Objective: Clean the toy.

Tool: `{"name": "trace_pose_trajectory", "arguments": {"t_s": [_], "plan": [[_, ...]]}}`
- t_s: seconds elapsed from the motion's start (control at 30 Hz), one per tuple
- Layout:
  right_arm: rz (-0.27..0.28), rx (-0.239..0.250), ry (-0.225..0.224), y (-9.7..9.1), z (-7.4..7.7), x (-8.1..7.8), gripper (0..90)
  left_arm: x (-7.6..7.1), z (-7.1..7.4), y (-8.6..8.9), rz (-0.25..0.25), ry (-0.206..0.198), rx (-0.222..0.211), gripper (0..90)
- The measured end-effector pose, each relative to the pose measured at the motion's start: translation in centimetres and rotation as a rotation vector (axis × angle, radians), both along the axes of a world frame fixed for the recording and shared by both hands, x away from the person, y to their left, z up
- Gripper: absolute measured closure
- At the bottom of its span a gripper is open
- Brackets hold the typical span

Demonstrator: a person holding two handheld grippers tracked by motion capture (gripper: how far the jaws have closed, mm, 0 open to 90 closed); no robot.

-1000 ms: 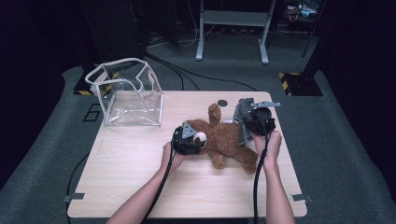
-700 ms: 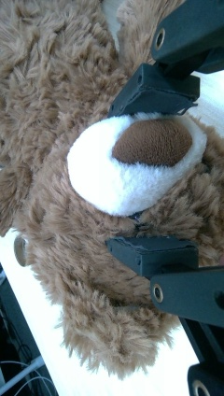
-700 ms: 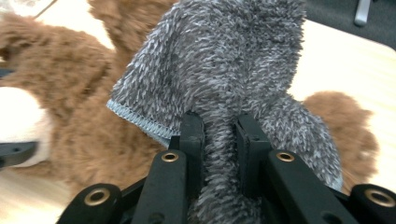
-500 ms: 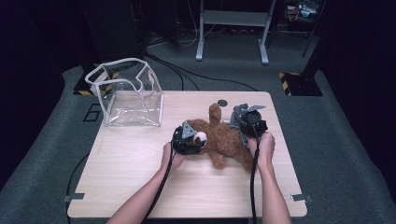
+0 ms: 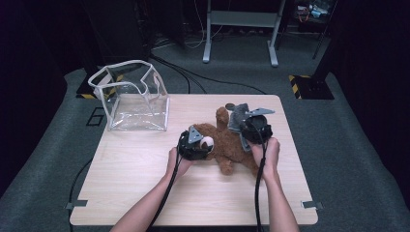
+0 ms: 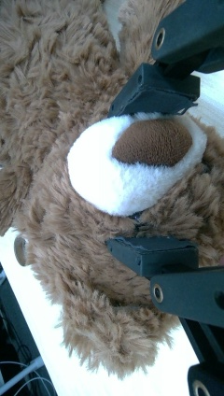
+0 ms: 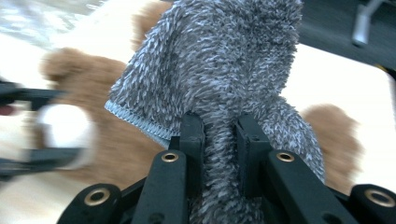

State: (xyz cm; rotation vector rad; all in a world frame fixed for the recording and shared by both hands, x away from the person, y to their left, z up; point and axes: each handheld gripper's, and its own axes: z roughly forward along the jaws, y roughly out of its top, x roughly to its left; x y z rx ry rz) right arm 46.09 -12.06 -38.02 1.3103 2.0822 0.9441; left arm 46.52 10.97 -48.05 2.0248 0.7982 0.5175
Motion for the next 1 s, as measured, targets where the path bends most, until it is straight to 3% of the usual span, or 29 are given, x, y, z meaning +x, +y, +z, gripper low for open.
{"name": "trace_pose_trajectory", "arguments": {"t_s": [0.1,0.2,0.27,0.33,0.47,0.57,0.77,1.0], "plan": [[0.065,0.001,0.015,2.4,-0.5,-0.1,75.6,0.0,0.0,0.0,0.002,-0.004,-0.003,39.1],[0.077,-0.024,0.051,3.8,-1.8,0.5,75.5,0.0,0.0,0.0,0.002,-0.001,-0.004,39.1],[0.069,-0.049,0.065,4.0,-2.7,0.9,75.5,0.0,0.0,0.0,0.000,0.002,-0.002,39.1],[0.068,-0.043,0.064,3.8,-3.2,1.2,75.5,0.0,-0.1,0.0,0.003,-0.003,-0.006,39.1],[0.060,-0.040,0.064,4.1,-3.1,1.0,75.4,0.0,0.0,0.0,0.001,0.000,0.000,39.1],[0.059,-0.067,0.062,4.6,-3.2,1.0,75.4,0.0,0.0,0.0,0.002,0.001,0.000,39.1],[0.053,-0.066,0.059,3.8,-3.3,1.0,75.7,0.0,0.0,0.0,0.002,0.000,-0.007,39.1],[-0.007,-0.057,0.051,1.1,-2.6,0.7,75.7,0.0,0.0,0.0,0.000,0.002,-0.004,39.1]]}}
